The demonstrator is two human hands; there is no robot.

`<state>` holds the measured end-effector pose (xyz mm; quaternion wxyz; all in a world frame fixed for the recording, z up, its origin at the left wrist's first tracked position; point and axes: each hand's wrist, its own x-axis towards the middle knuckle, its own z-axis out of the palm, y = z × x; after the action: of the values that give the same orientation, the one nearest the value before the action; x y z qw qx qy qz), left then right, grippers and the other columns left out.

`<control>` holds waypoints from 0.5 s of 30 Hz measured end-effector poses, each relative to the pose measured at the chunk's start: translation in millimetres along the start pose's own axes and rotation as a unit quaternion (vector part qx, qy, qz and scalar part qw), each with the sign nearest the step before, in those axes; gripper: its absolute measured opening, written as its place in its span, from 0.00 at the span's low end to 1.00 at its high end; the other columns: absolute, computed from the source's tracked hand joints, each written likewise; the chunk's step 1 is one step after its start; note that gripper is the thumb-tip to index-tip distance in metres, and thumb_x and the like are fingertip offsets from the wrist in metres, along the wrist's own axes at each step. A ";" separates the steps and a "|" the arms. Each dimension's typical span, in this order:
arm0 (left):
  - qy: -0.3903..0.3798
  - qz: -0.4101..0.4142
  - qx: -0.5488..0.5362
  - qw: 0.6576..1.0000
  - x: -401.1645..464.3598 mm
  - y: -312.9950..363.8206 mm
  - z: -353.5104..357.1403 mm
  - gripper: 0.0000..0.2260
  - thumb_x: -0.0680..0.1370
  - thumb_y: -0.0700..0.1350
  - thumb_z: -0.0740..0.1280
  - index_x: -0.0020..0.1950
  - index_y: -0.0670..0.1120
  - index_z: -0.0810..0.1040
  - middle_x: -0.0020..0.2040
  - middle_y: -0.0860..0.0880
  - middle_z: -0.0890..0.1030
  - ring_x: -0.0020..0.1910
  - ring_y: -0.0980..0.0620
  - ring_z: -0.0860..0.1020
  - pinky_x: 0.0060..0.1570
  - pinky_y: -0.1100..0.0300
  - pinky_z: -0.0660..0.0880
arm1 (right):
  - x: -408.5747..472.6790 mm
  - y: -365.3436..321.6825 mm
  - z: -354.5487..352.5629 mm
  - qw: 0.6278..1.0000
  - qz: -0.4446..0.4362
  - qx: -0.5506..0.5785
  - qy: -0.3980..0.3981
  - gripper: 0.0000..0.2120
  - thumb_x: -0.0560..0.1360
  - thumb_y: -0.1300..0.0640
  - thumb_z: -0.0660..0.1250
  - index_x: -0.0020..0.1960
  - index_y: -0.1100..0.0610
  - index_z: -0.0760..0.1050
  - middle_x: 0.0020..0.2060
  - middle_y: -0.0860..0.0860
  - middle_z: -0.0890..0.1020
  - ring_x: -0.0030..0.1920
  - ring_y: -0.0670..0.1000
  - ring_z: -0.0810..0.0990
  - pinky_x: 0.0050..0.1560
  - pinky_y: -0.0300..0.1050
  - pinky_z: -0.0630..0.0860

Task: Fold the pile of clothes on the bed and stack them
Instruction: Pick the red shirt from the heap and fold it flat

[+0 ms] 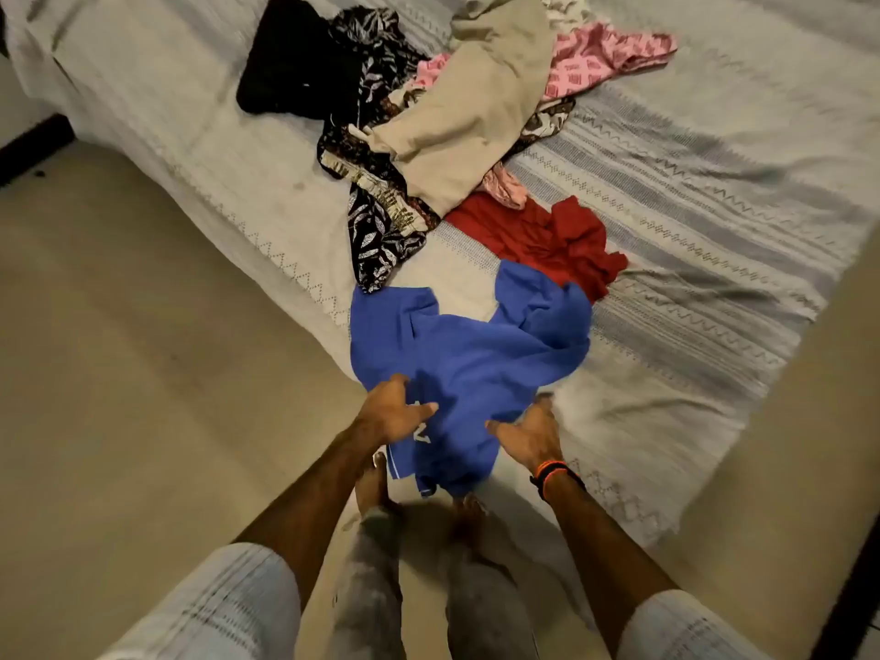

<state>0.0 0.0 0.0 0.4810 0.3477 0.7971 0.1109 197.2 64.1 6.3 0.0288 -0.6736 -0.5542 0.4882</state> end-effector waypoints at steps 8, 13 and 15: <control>-0.078 -0.035 -0.077 0.993 54.2 -24.5 -3.0 0.48 0.70 0.55 0.77 0.80 0.44 0.51 0.78 0.45 0.59 0.75 0.43 0.63 0.70 0.46 0.68 | 61.9 7.0 65.2 0.946 0.148 0.287 0.026 0.42 0.45 0.39 0.84 0.56 0.54 0.82 0.54 0.48 0.85 0.55 0.54 0.83 0.58 0.57 0.79; -0.117 0.012 -0.033 0.992 52.4 -15.2 -24.5 0.54 0.64 0.53 0.81 0.78 0.44 0.50 0.74 0.46 0.64 0.71 0.44 0.67 0.66 0.50 0.71 | 41.5 -50.8 80.5 0.972 0.035 0.226 -0.045 0.22 0.65 0.52 0.78 0.57 0.56 0.81 0.54 0.49 0.84 0.56 0.53 0.82 0.61 0.54 0.78; -0.107 0.055 -0.030 0.992 47.1 -5.0 -37.5 0.56 0.59 0.51 0.83 0.77 0.46 0.52 0.72 0.48 0.66 0.70 0.46 0.68 0.66 0.51 0.71 | 30.4 -68.0 82.9 0.962 0.038 0.256 -0.086 0.31 0.61 0.49 0.80 0.61 0.58 0.78 0.57 0.54 0.83 0.57 0.55 0.82 0.61 0.55 0.78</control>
<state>-47.8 33.4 -15.9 0.5670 0.3866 0.7169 0.1229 88.5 72.2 -16.5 0.1336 -0.6200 -0.3852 0.6704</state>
